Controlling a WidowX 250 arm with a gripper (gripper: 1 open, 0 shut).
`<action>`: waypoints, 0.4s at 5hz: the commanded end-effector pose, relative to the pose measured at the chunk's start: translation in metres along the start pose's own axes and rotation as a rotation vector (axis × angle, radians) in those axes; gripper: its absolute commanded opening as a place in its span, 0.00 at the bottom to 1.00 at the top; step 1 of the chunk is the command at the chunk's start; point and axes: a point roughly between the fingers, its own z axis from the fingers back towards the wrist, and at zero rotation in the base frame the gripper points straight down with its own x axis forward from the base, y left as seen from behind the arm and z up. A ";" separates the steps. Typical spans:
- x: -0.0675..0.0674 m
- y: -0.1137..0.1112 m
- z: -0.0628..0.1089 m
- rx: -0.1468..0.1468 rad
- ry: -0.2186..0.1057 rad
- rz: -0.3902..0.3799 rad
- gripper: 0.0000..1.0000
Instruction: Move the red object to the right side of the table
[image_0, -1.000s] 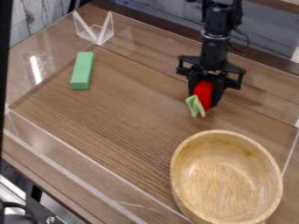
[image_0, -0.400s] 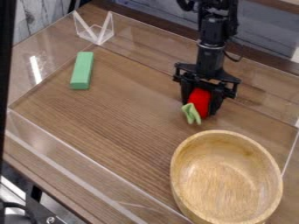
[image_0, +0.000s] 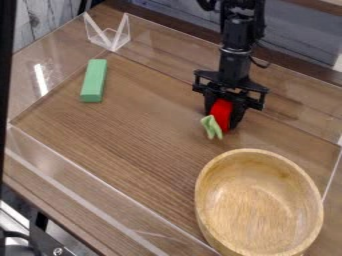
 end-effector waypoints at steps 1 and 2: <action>-0.001 -0.016 0.010 0.008 -0.025 -0.057 1.00; 0.005 -0.018 0.010 -0.001 -0.028 -0.018 0.00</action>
